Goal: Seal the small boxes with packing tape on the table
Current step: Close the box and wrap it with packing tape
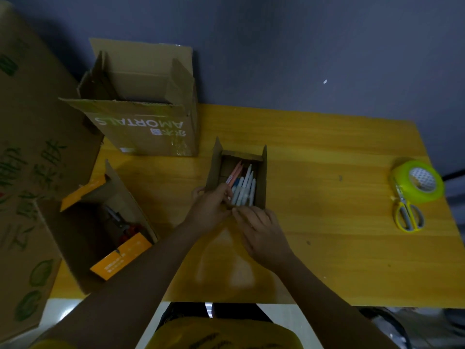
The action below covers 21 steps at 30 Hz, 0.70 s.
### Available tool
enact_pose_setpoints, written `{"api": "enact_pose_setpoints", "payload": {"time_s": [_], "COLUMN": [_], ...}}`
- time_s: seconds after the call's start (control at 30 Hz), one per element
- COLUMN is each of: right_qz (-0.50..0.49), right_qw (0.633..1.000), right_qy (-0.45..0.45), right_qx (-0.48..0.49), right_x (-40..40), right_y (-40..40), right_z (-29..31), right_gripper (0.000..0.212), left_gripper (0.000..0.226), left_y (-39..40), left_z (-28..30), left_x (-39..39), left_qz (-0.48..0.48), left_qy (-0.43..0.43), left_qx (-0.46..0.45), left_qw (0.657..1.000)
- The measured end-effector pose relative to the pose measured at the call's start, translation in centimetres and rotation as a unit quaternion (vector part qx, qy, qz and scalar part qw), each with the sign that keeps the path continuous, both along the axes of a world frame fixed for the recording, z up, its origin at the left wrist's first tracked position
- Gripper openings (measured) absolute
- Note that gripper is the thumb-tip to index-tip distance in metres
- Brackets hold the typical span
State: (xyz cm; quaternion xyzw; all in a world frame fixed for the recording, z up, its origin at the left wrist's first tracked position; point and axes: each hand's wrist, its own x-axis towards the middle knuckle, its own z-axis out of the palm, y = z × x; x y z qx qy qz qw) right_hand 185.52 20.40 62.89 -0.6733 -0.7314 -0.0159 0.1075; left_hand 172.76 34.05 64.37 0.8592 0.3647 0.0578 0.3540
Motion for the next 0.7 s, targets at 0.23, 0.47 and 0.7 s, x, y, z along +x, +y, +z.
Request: {"api": "enact_pose_setpoints", "payload": {"time_s": [0.23, 0.47, 0.7], "right_qz": [-0.032, -0.076, -0.099], "right_qw": [0.999, 0.993, 0.989], "right_qy": [0.015, 0.070, 0.090], "right_qx": [-0.032, -0.054, -0.062], "right_x": [-0.4, -0.6, -0.7], "right_y": [0.6, 1.3, 1.4], "right_z": [0.6, 0.9, 0.7], "right_gripper": [0.053, 0.046, 0.044], "left_gripper": [0.030, 0.049, 0.053], "left_y": [0.0, 0.1, 0.3], "left_z": [-0.2, -0.1, -0.5], "left_x": [0.0, 0.0, -0.1], "left_qz": [-0.002, 0.014, 0.008], "left_qy": [-0.010, -0.004, -0.001], "left_qx": [-0.012, -0.030, -0.002], "left_qw": [1.000, 0.999, 1.000]}}
